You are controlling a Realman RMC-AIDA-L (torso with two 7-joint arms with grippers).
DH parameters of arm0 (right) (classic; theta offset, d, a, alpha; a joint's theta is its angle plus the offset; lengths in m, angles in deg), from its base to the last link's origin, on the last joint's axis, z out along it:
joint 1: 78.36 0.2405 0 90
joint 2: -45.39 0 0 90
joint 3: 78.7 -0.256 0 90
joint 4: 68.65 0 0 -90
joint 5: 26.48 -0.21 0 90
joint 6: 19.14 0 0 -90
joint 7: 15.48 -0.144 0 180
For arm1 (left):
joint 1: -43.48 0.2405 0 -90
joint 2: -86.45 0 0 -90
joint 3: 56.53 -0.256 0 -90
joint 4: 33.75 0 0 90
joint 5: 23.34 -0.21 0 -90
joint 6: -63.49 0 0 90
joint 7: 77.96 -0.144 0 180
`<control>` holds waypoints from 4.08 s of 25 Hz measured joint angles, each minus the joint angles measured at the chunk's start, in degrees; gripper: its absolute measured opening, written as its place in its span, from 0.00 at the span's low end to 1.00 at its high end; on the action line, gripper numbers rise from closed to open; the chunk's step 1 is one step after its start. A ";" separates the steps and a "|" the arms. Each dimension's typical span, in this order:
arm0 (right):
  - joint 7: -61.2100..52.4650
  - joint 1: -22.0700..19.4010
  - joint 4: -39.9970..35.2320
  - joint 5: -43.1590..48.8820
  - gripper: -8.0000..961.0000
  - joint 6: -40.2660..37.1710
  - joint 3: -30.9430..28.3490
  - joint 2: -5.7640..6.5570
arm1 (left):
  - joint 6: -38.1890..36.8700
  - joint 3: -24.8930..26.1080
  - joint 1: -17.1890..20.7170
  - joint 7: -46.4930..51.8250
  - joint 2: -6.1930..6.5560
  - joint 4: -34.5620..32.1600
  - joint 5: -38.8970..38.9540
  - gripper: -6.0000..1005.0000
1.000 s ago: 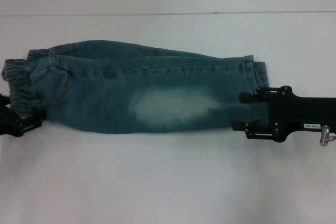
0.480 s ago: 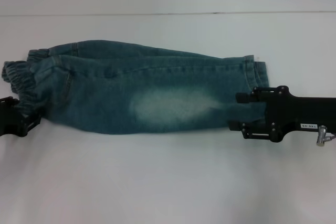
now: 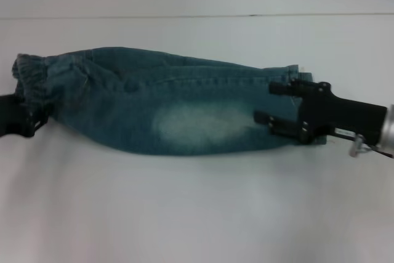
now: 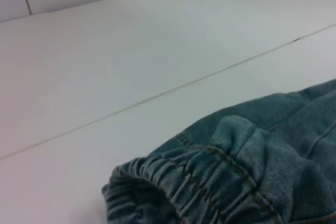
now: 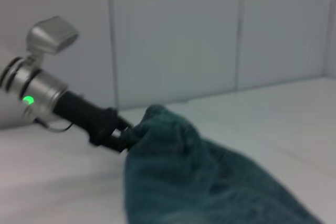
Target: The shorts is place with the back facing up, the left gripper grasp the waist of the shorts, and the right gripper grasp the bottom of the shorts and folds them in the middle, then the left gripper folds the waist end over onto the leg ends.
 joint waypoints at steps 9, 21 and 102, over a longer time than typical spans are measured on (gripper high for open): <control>26.47 9.51 26.01 -16.43 0.63 11.71 0.63 -0.62 | -1.36 -7.56 -2.03 13.14 -0.09 -9.00 -5.22 0.32; 33.09 21.76 40.51 -19.87 0.23 25.33 -1.68 -1.31 | -8.57 -14.26 -10.71 32.19 0.14 -21.66 -16.21 0.22; 0.63 -10.35 -13.73 4.50 0.01 -14.20 -8.14 0.57 | 14.54 -58.99 15.10 36.20 -0.92 -40.53 1.52 0.94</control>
